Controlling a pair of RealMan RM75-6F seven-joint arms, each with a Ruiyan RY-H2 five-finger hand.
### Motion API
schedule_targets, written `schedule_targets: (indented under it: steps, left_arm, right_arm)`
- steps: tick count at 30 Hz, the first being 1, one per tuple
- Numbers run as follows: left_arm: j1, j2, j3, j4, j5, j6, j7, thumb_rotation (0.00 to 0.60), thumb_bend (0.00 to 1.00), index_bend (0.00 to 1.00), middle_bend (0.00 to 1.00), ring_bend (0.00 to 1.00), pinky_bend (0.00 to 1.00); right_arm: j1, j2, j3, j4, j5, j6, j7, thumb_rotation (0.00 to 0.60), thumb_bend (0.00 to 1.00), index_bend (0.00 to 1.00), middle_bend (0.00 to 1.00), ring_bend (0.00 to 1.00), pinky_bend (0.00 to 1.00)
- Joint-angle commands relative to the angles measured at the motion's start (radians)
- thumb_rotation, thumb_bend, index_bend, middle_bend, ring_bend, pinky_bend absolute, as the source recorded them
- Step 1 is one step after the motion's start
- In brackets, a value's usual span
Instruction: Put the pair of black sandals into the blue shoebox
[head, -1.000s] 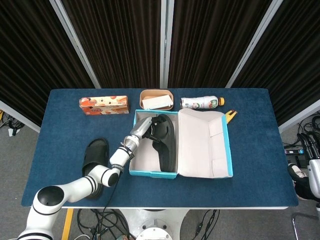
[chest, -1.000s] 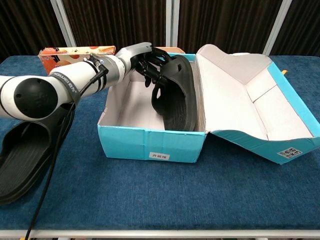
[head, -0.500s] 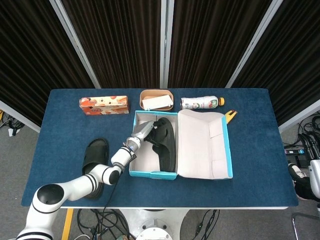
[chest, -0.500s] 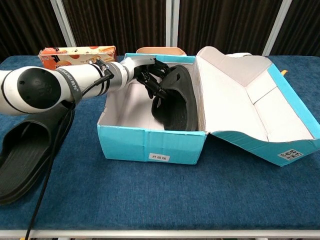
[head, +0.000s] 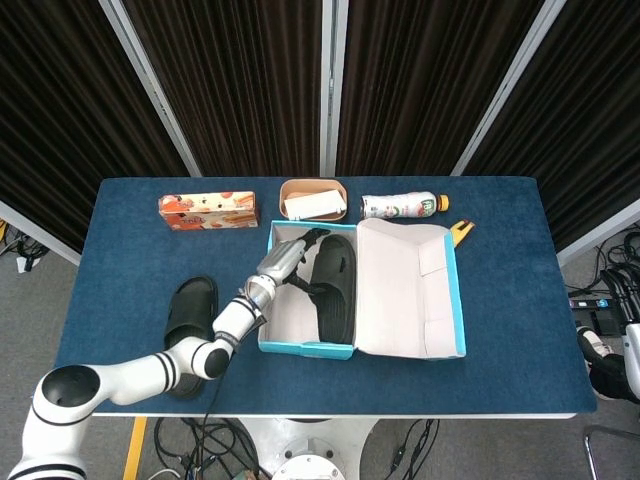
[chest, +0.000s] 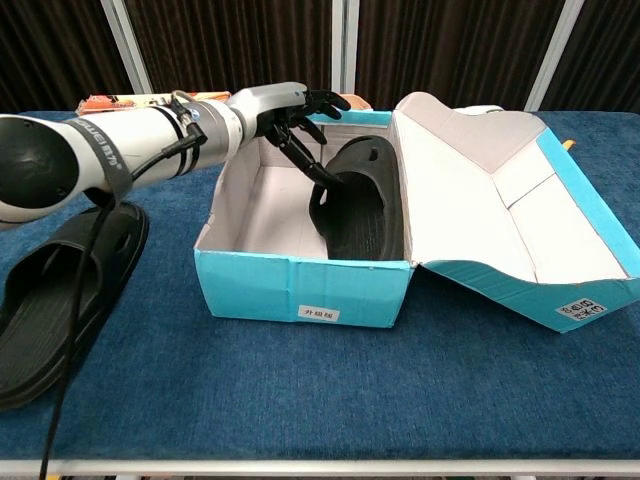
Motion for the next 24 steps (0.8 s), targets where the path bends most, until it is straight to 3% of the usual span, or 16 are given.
schedule_targets:
  steps: [1, 10, 17, 24]
  left_arm:
    - [0.037, 0.089, 0.01, -0.125, -0.018, 0.063, 0.069, 0.6, 0.0, 0.07, 0.03, 0.07, 0.37]
    - [0.179, 0.376, 0.051, -0.44, 0.005, 0.263, 0.221, 0.6, 0.0, 0.07, 0.04, 0.09, 0.38]
    - [0.287, 0.558, 0.172, -0.581, -0.079, 0.351, 0.411, 0.6, 0.0, 0.12, 0.1, 0.44, 0.47]
    - [0.316, 0.605, 0.288, -0.636, -0.19, 0.306, 0.535, 0.6, 0.0, 0.11, 0.07, 0.54, 0.48]
  right_arm:
    - [0.0, -0.001, 0.0, 0.002, -0.004, 0.002, 0.002, 0.6, 0.13, 0.01, 0.1, 0.0, 0.06]
    - [0.001, 0.0, 0.002, 0.012, -0.012, 0.008, 0.016, 0.6, 0.13, 0.01, 0.1, 0.0, 0.06]
    - [0.016, -0.012, 0.001, 0.032, -0.022, -0.009, 0.035, 0.6, 0.13, 0.01, 0.1, 0.0, 0.06]
    - [0.031, -0.019, -0.001, 0.036, -0.031, -0.024, 0.037, 0.6, 0.13, 0.01, 0.1, 0.0, 0.06]
